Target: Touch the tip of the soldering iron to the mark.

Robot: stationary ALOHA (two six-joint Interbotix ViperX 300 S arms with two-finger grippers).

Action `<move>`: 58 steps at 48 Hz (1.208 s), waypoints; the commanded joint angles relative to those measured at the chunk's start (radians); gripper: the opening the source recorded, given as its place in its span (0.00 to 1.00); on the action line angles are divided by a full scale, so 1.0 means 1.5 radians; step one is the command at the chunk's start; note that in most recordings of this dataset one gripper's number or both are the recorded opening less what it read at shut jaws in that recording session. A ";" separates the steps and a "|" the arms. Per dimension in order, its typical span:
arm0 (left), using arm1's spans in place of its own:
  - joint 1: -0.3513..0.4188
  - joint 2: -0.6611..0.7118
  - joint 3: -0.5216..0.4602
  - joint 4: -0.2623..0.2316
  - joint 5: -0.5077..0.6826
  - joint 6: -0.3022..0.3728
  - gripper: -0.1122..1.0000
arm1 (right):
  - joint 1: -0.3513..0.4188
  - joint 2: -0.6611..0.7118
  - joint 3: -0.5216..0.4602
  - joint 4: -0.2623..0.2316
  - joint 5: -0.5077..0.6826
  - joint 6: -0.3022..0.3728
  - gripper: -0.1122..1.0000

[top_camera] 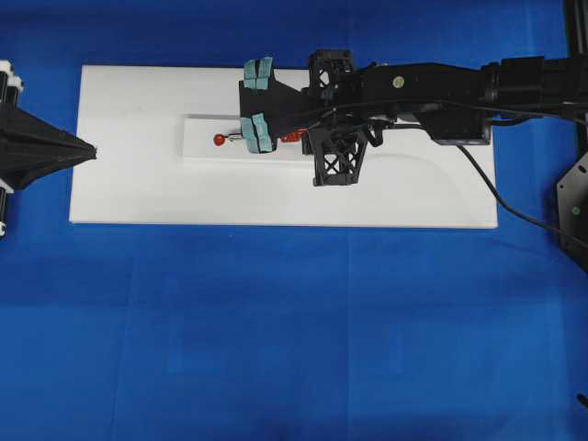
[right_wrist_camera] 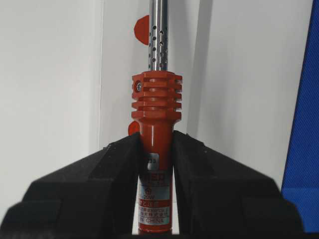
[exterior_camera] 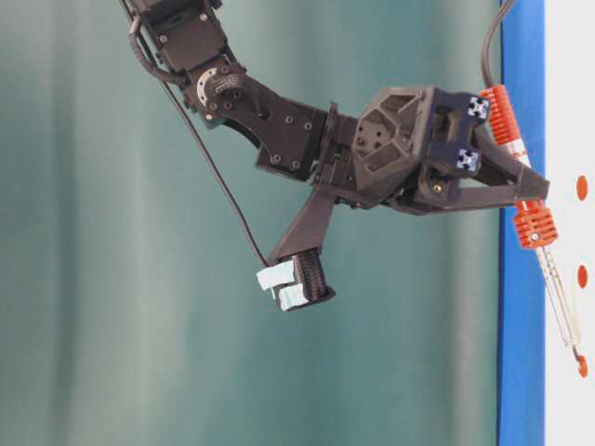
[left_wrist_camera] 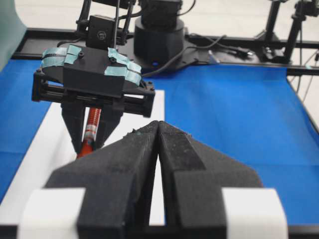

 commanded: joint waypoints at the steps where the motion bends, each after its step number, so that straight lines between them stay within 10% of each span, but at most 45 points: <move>1: -0.002 0.003 -0.006 0.001 -0.003 0.000 0.10 | 0.002 -0.011 -0.008 0.001 -0.001 -0.001 0.16; 58: -0.002 0.001 -0.007 0.001 -0.003 0.000 0.10 | 0.005 -0.045 -0.014 0.001 0.003 0.005 0.16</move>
